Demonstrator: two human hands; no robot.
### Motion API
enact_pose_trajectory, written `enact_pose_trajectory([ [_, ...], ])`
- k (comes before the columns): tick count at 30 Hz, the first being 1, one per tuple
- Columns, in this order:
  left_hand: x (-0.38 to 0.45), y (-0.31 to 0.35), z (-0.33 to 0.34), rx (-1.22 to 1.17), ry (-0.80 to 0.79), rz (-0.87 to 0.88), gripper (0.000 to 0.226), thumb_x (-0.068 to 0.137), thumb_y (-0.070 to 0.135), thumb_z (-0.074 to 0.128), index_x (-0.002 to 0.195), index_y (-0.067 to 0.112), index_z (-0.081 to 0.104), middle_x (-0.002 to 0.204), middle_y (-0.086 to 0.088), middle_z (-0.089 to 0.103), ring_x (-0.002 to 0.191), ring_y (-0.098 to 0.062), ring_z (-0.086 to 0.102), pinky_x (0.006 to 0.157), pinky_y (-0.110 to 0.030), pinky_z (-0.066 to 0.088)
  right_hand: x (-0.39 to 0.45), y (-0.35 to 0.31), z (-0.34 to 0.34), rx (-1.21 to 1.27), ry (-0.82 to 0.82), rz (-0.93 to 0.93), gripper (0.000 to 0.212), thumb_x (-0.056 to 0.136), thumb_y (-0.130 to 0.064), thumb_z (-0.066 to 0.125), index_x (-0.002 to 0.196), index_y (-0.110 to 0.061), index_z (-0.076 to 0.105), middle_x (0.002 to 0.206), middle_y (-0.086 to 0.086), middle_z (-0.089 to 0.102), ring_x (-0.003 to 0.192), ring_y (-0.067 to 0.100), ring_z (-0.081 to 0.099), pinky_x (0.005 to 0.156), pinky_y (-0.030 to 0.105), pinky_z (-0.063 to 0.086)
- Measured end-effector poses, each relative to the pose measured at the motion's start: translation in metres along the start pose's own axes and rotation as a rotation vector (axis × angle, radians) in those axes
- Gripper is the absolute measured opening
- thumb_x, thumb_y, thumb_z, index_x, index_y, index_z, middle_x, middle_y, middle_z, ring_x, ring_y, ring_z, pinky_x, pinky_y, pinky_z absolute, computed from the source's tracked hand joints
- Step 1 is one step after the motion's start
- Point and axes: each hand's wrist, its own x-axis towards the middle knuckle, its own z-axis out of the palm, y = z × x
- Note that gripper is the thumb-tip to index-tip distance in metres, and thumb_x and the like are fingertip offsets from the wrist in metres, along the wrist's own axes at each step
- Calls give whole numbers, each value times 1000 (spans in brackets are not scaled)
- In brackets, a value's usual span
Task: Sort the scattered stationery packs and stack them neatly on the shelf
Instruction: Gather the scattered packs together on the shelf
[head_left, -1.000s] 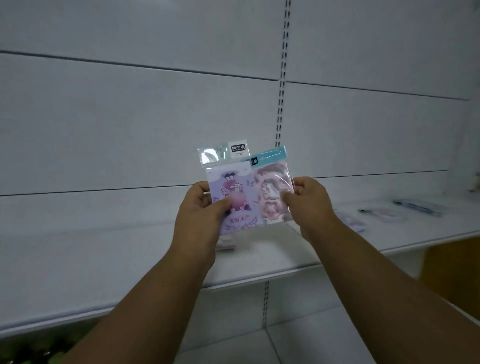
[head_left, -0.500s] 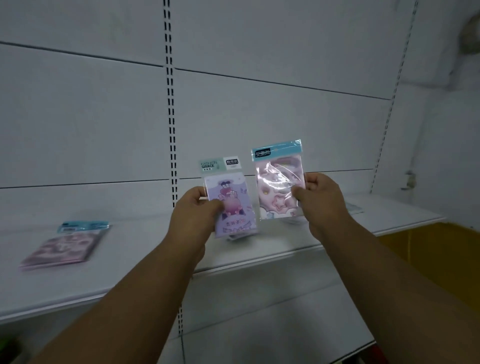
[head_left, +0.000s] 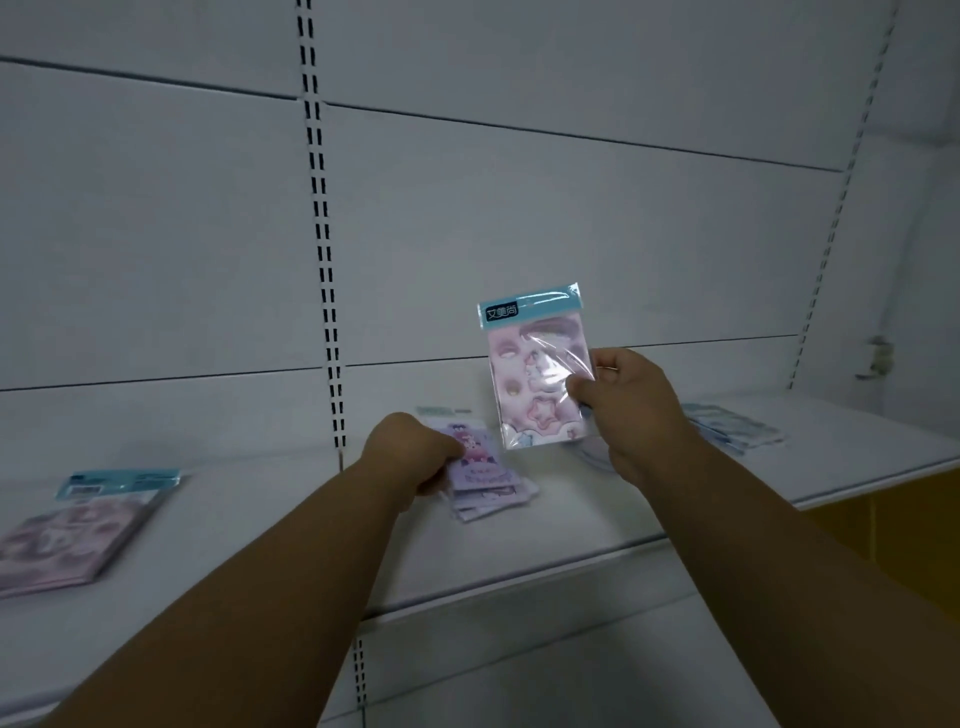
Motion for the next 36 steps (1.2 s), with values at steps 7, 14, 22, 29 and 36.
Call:
enact_pose_trajectory([
  [7,9,6,-9,759,50,175,55,64,66,73,64,13,57,56,0,58,47,-11,54,45,-22,38,22,10,0,48,-70,29,17,83,0,63,98,-9,65,81,2,74,59,11,71,46,21,52],
  [14,4,62,36,-135,-17,337,22,94,36,53,87,17,63,84,-4,71,70,-18,69,62,-32,57,39,20,-37,30,-66,42,16,82,2,64,89,-11,67,75,0,76,68,18,74,51,26,57],
  [22,21,131,159,-379,-294,228,19,92,25,62,92,7,64,75,-11,70,49,-16,66,50,-27,56,84,28,-152,-116,-40,104,9,85,-6,67,92,-10,69,77,4,77,68,22,74,54,31,59],
  [29,51,172,273,-416,-257,102,4,90,11,60,88,8,61,68,-8,68,45,-13,63,41,-22,52,148,59,-240,-138,-39,198,5,81,0,69,83,-4,71,85,19,75,74,33,73,62,42,62],
  [36,90,186,344,-138,-109,-4,17,88,11,66,77,3,56,69,-18,69,35,-18,61,34,-28,52,215,112,-270,-852,-173,107,27,77,-23,73,82,2,68,79,19,69,70,27,64,60,29,47],
])
